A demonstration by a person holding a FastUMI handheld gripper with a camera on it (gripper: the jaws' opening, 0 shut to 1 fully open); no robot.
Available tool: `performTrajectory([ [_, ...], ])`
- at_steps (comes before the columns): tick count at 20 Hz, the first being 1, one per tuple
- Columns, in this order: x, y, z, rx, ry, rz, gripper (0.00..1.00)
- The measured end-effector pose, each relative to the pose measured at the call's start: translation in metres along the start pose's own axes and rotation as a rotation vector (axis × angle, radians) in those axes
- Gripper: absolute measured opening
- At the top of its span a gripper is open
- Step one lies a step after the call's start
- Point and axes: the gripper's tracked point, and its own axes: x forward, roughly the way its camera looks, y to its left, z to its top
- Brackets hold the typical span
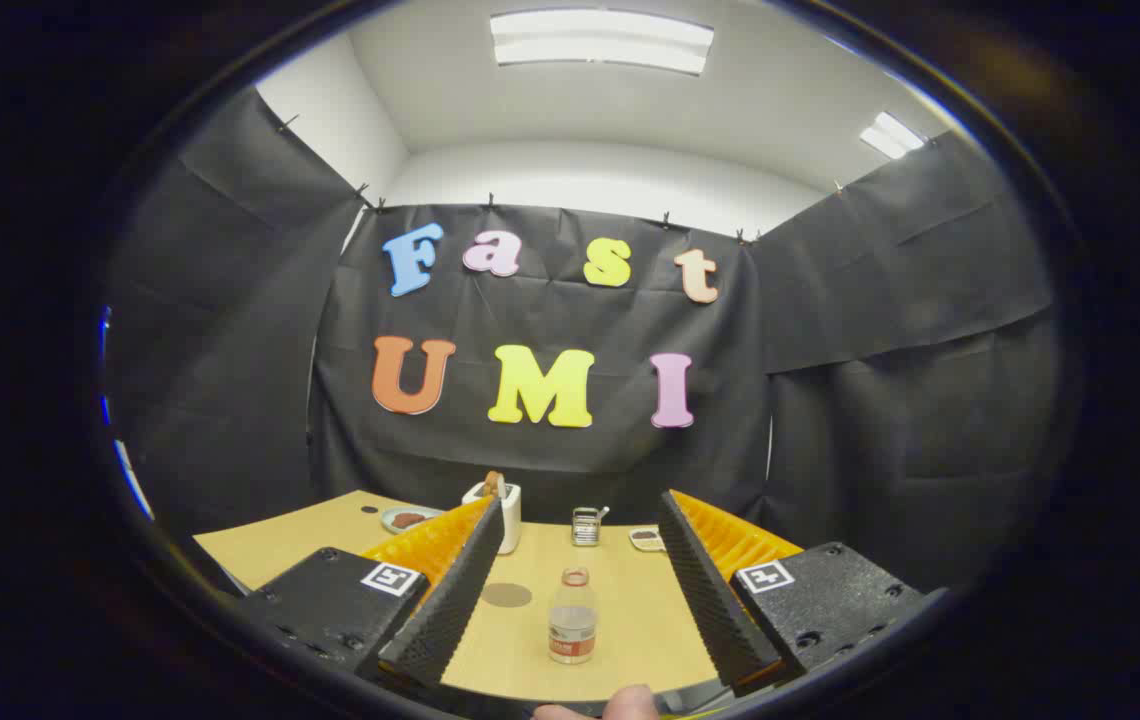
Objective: Take the bottle from table, then pour the juice into the cup, finally place the bottle on the coaster
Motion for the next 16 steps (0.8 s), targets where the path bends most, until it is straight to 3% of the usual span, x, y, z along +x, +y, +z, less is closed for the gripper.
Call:
performTrajectory([
  [16,0.0077,0.0094,-0.0031,-0.015,0.022,0.011,0.99],
])
